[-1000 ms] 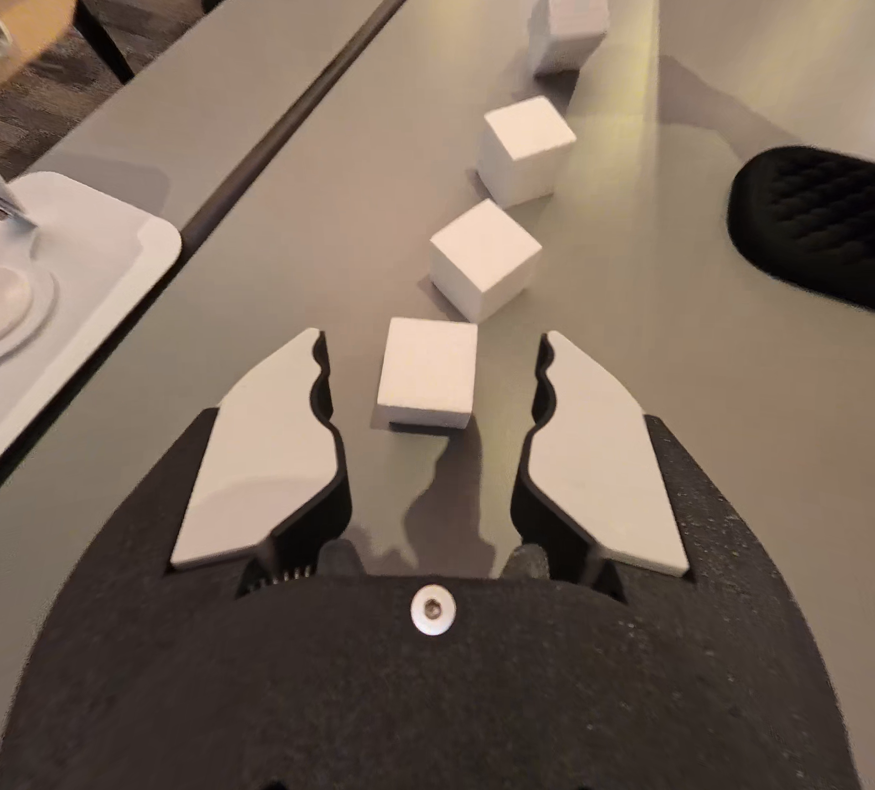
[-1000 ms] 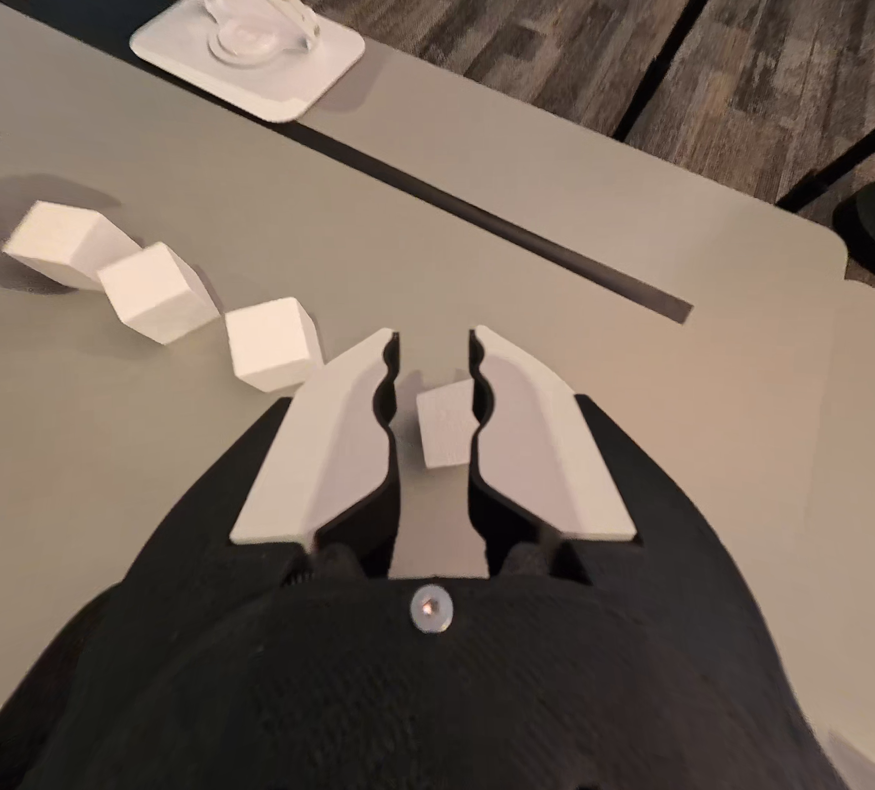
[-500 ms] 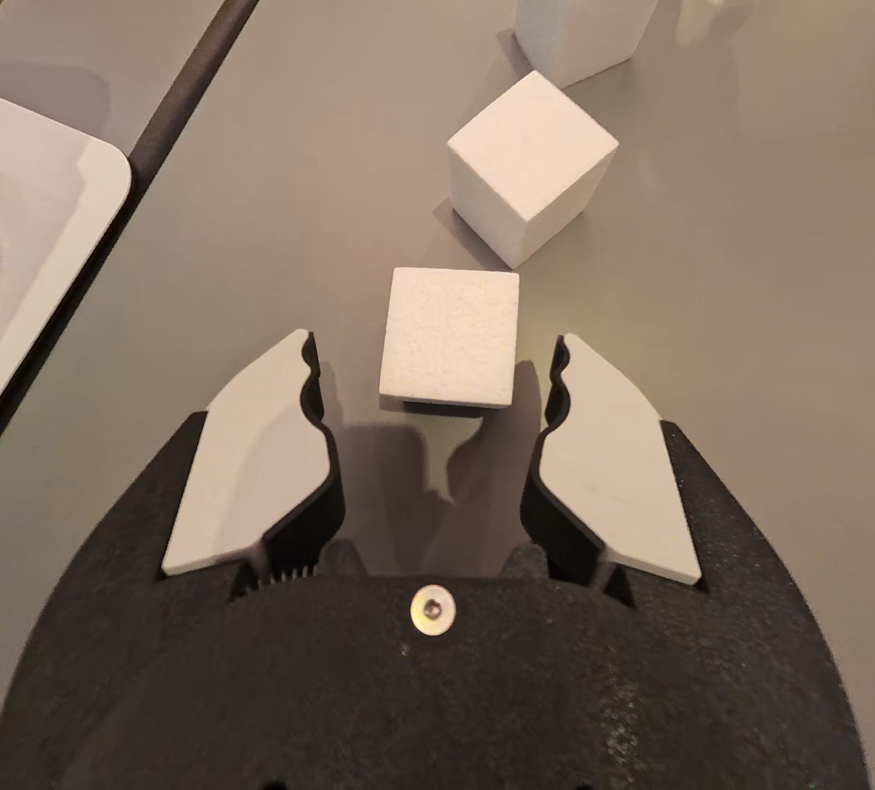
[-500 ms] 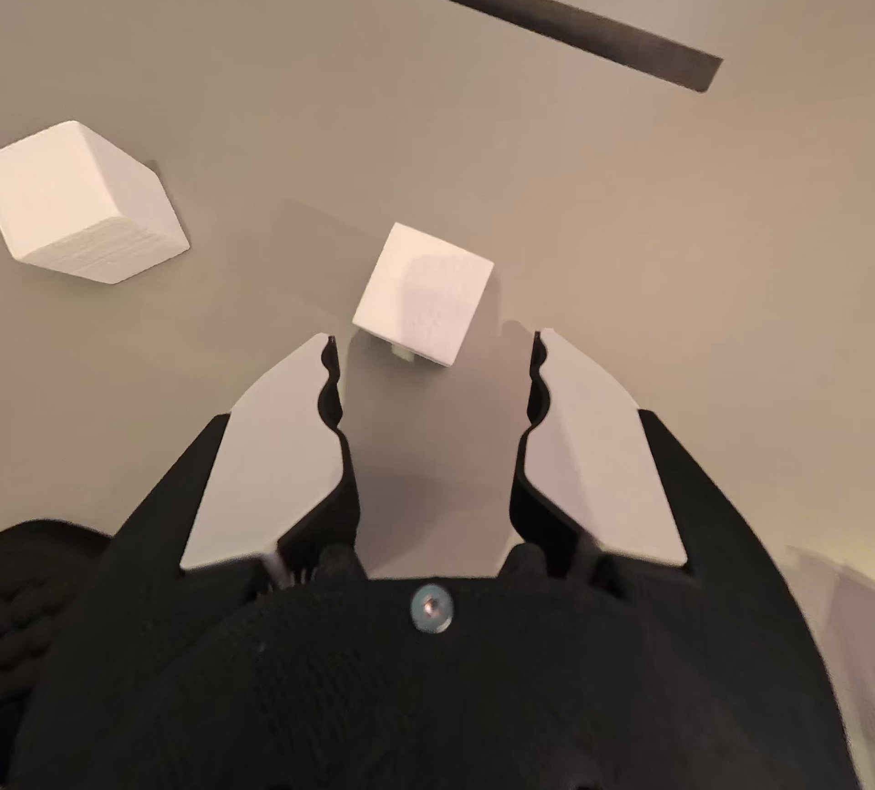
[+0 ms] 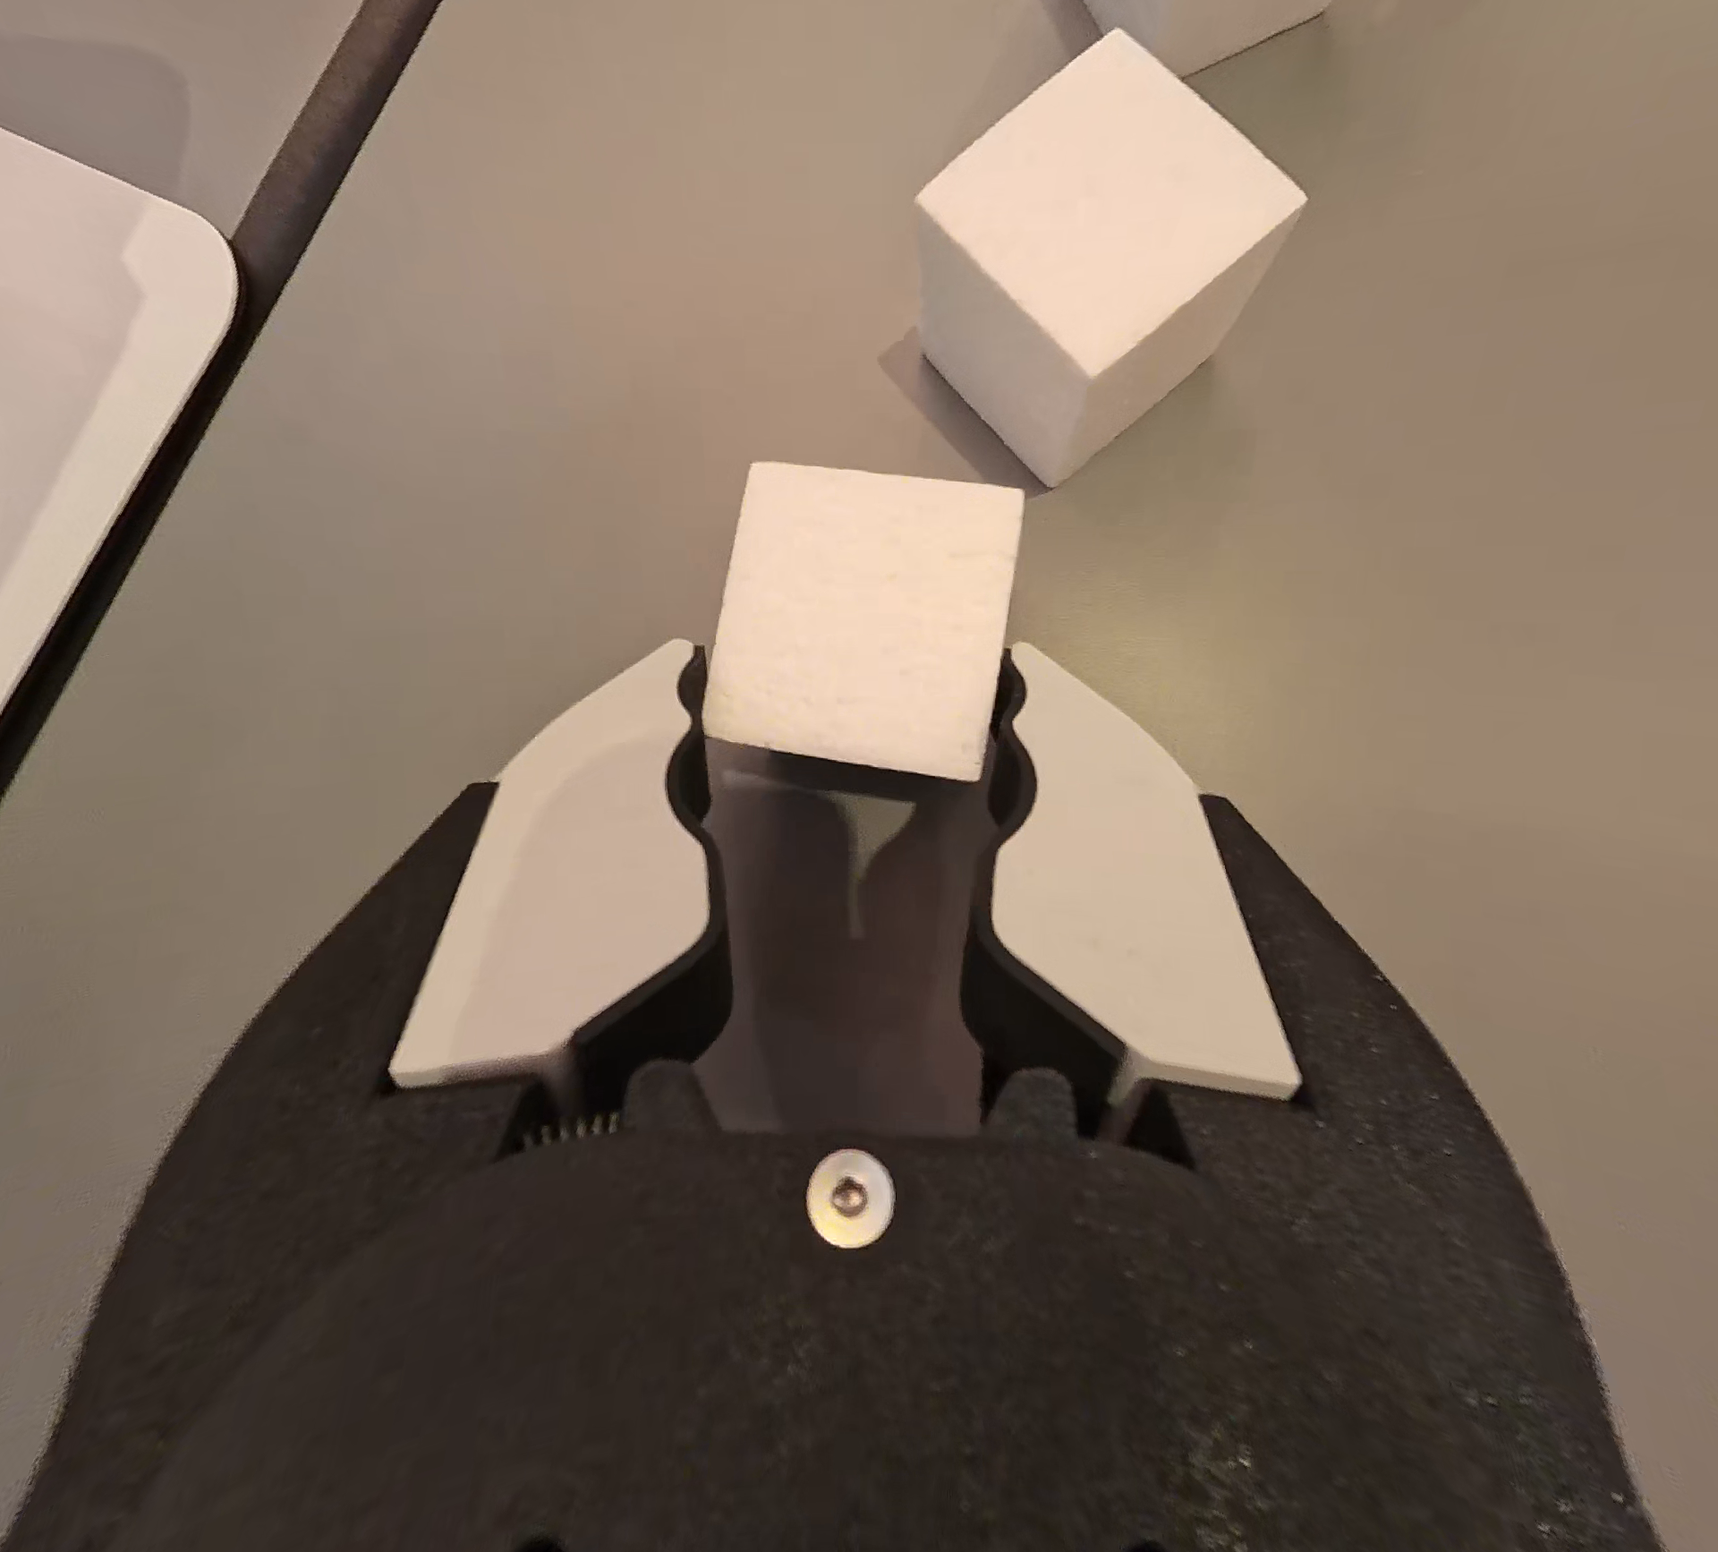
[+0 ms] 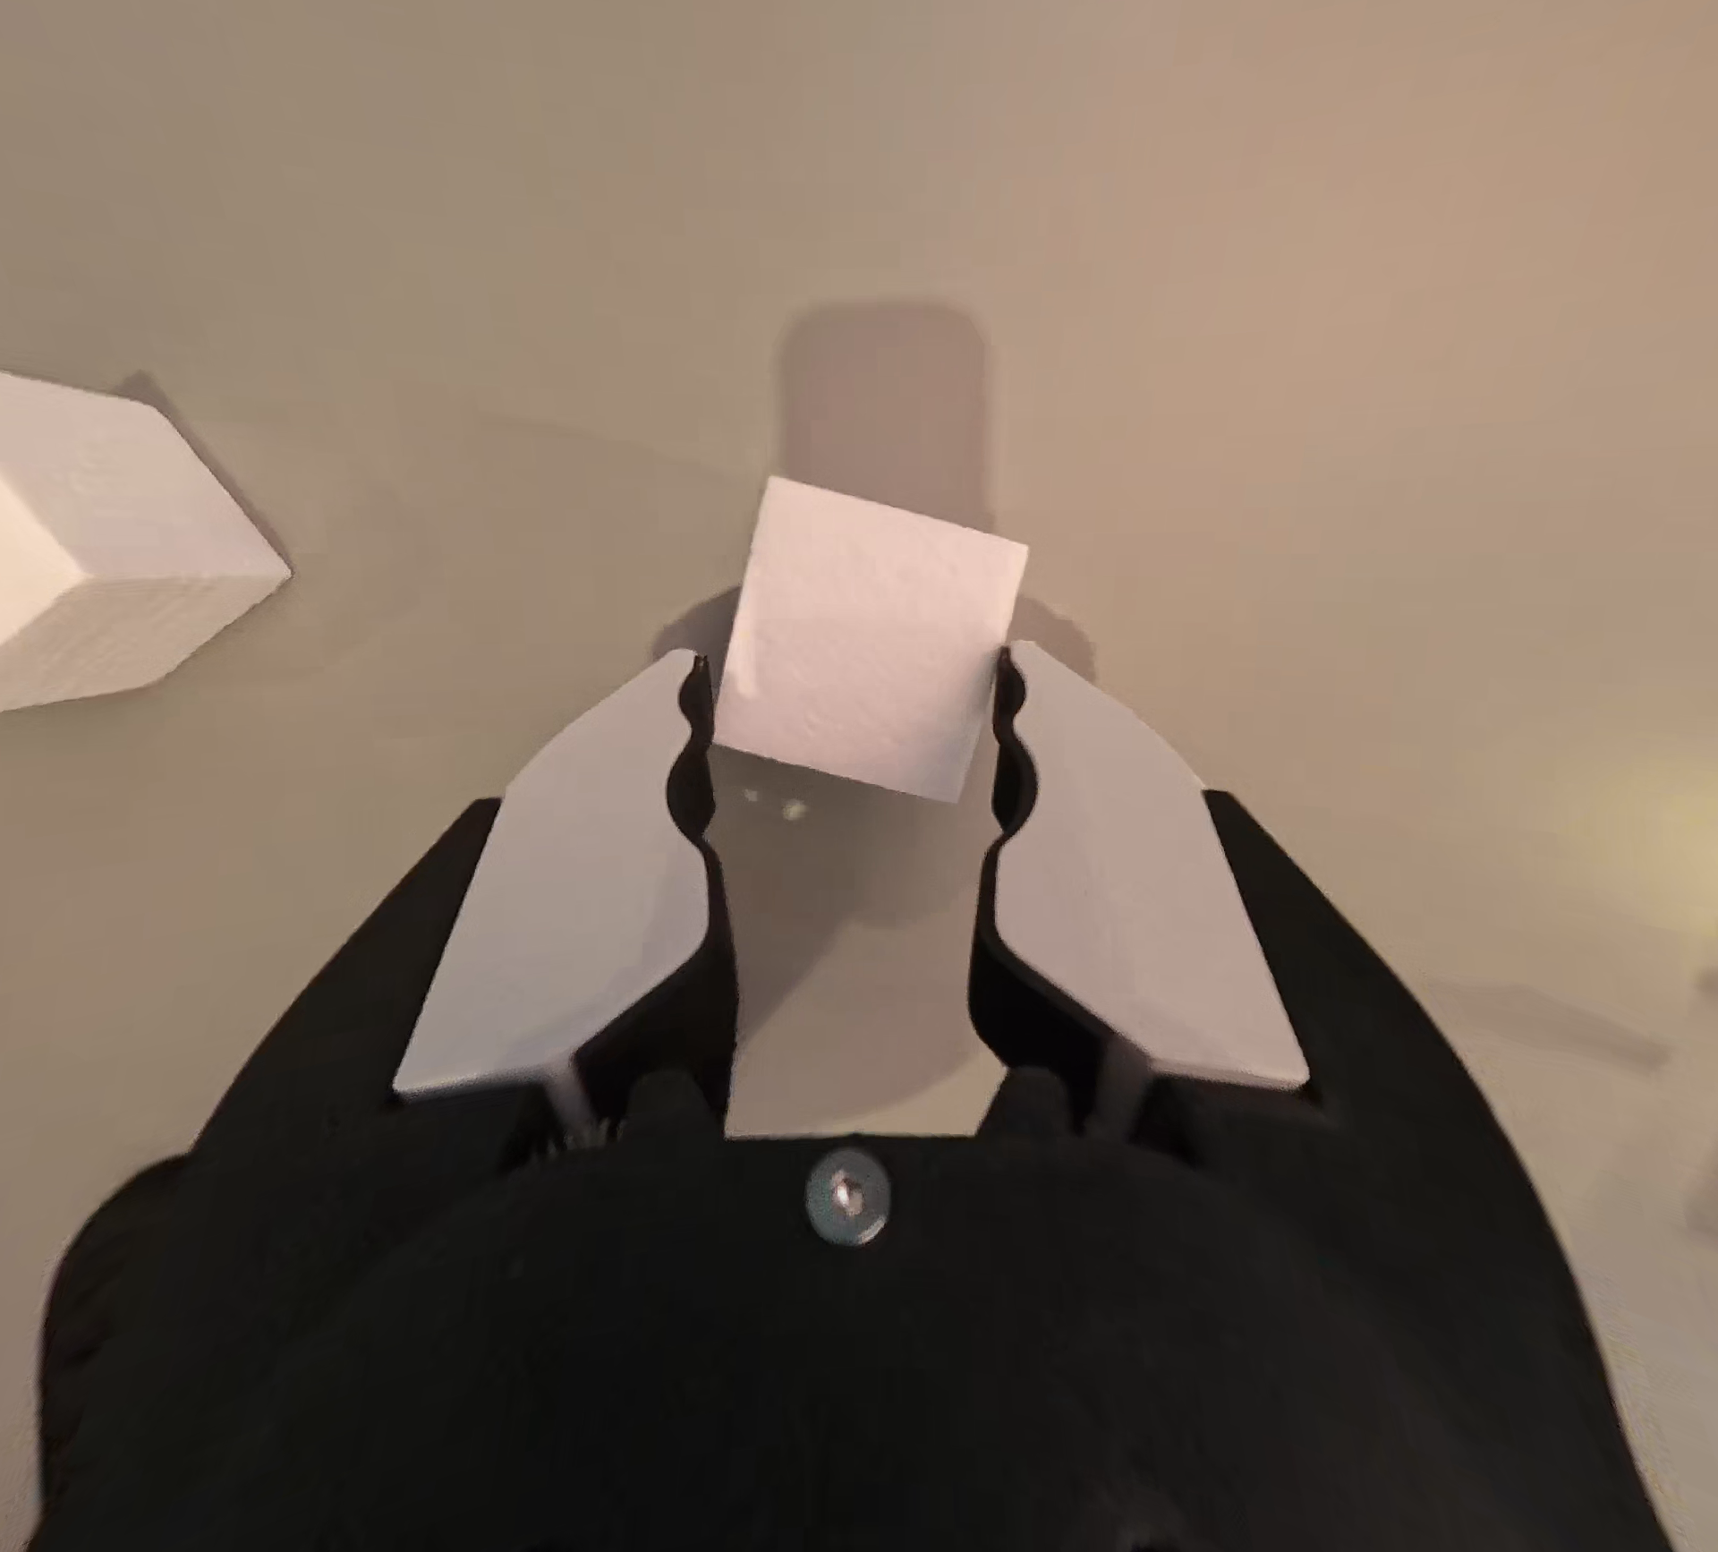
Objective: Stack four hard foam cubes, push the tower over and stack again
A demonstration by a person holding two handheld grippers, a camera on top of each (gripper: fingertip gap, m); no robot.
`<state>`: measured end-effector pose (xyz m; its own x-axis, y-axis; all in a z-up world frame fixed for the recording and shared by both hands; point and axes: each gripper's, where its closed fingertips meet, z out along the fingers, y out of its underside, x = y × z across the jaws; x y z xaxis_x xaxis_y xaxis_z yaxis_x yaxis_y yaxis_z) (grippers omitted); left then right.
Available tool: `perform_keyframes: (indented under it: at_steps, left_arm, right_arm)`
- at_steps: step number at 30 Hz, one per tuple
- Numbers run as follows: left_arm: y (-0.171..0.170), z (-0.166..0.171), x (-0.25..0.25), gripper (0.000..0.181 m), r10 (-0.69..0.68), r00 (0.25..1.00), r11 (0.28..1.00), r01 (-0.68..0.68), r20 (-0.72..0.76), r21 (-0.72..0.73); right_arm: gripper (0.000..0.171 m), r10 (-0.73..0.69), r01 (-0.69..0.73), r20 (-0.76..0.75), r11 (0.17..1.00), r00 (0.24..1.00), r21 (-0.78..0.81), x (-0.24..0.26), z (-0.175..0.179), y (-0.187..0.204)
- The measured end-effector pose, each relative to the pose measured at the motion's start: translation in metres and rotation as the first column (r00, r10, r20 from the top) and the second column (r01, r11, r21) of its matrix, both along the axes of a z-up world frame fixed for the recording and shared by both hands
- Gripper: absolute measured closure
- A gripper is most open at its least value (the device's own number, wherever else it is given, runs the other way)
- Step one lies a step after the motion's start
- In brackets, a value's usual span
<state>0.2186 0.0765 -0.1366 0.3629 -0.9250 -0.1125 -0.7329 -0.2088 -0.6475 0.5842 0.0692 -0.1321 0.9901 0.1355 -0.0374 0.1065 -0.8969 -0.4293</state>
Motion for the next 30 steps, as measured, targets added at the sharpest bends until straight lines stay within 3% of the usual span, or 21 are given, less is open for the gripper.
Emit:
perform_keyframes:
  at_steps: [4,8,11,14,17,19,22,27,30]
  left_arm:
    - [0.003,0.011,-0.01,0.123,0.012,1.0,1.0,-0.012,0.018,0.004]
    - [0.011,0.038,-0.032,0.123,0.058,0.996,0.997,-0.061,0.065,0.04]
    - [0.014,0.057,-0.05,0.123,0.09,0.991,0.994,-0.096,0.101,0.058]
    - [0.015,0.07,-0.063,0.123,0.108,0.985,0.99,-0.118,0.135,0.071]
    - [0.015,0.078,-0.07,0.123,0.113,0.982,0.989,-0.126,0.153,0.079]
    - [0.014,0.08,-0.072,0.123,0.109,0.981,0.989,-0.123,0.159,0.079]
    - [0.013,0.08,-0.073,0.123,0.103,0.981,0.991,-0.116,0.163,0.073]
    - [0.014,0.082,-0.068,0.123,0.102,0.975,0.992,-0.114,0.197,0.049]
    - [0.013,0.081,-0.063,0.123,0.088,0.977,0.994,-0.099,0.193,0.05]
  right_arm:
    - [0.112,-0.017,0.017,-0.038,1.0,0.999,-0.001,0.004,0.007,-0.006]
    - [0.113,0.138,-0.106,-0.143,0.972,0.98,0.211,-0.036,0.066,0.004]
    - [0.113,0.417,-0.332,-0.135,0.849,0.899,0.411,-0.105,0.119,0.005]
    - [0.113,0.651,-0.551,-0.052,0.68,0.758,0.484,-0.176,0.142,-0.004]
    - [0.113,0.813,-0.714,-0.025,0.525,0.582,0.464,-0.238,0.134,-0.016]
    - [0.113,0.857,-0.792,0.004,0.474,0.515,0.384,-0.262,0.114,-0.018]
    - [0.113,0.886,-0.868,0.051,0.439,0.461,0.231,-0.271,0.085,-0.015]
    - [0.113,0.906,-0.893,-0.01,0.418,0.423,0.163,-0.277,0.073,-0.015]
    - [0.113,0.924,-0.915,0.027,0.375,0.383,0.15,-0.277,0.069,-0.015]
